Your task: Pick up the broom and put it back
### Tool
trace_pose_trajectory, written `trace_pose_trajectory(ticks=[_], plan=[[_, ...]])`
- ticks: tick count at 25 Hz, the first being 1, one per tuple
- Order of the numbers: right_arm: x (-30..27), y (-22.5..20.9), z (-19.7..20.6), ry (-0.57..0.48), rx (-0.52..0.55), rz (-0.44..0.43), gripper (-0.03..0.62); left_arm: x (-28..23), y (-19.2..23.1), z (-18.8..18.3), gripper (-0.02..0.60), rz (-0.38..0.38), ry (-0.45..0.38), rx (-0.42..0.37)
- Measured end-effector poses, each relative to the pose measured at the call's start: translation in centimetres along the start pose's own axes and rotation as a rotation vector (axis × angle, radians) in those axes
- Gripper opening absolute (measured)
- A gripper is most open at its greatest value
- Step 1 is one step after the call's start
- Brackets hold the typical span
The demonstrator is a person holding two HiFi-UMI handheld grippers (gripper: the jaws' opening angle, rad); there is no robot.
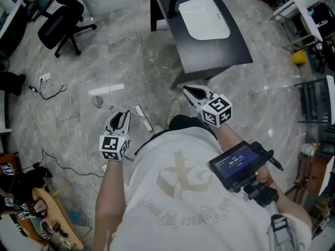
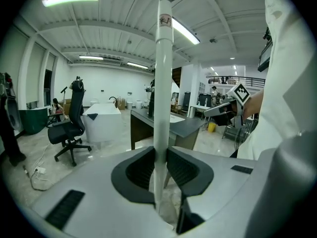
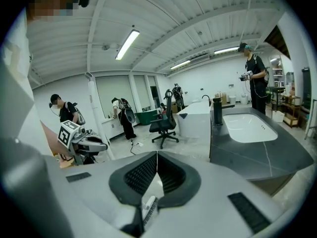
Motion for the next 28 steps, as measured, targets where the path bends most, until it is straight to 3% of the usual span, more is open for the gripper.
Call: trace_pose_trajectory(ticks=[17,28], plan=[[-0.5,-7.0,-0.7,-0.032,-0.098,0.042,0.018,-8.3,1.3,-3.3,0.086,0.111,0.145,-0.131],[-1.2,-14.3,-2.7,-0.017,-0.128,0.044,0.018,-17.9,2.3,-6.1,0.086,0.164,0.273,-0.226]])
Point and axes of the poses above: the fingertips, and each gripper's own axes: x backward along the fingers, y to its left, z out of its underside, the point moved 8 cm from there along x, backward along the fingers, and after that the axes turned 13 degrees about y, right-handed, at the moved point
